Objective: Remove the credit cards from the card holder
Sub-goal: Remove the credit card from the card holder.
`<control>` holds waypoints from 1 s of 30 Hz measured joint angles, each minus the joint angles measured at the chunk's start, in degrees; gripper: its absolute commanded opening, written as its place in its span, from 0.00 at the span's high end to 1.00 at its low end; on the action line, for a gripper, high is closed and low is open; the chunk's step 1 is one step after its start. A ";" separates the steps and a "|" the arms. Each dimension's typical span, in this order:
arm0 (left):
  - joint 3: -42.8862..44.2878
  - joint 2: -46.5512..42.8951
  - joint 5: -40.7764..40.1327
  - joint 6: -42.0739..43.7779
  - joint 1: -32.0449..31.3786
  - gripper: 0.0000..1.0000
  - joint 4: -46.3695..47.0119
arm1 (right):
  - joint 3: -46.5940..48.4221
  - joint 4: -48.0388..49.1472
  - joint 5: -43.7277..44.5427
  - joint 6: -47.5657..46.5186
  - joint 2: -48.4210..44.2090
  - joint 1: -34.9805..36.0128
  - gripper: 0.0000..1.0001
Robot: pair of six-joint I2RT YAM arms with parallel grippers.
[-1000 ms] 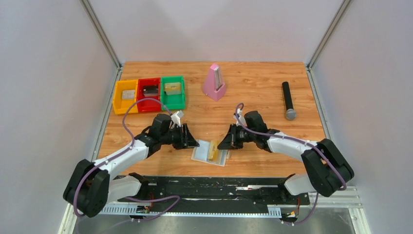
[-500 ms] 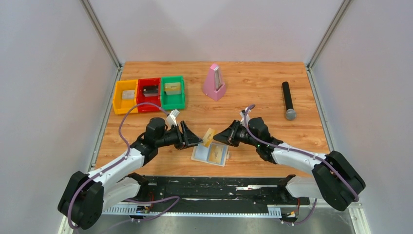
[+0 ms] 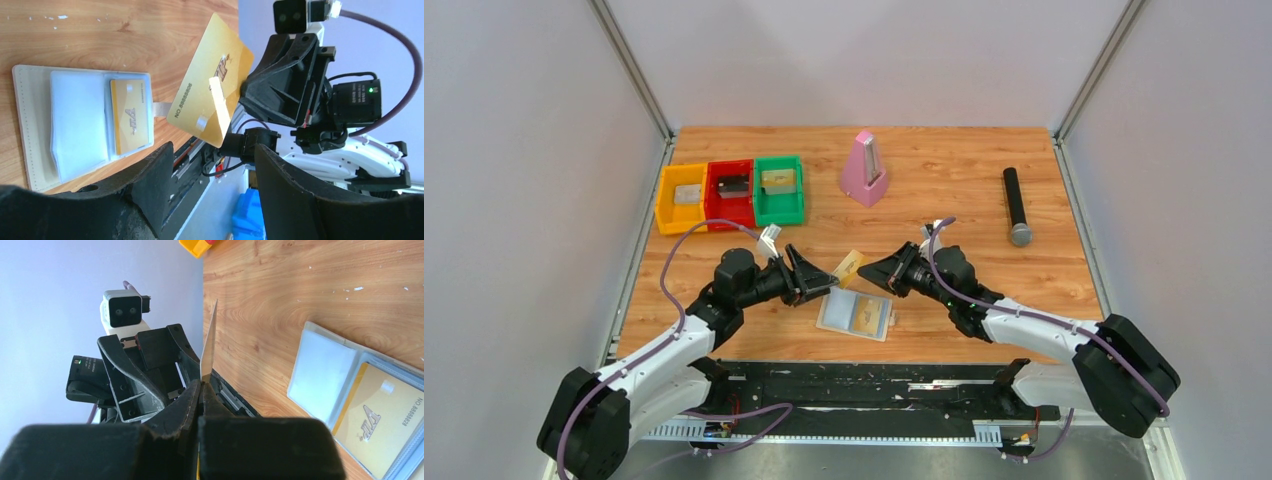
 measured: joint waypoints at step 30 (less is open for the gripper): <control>-1.62 -0.72 -6.51 -5.25 0.02 1.00 4.44 | -0.74 2.23 1.11 2.73 1.95 3.06 1.00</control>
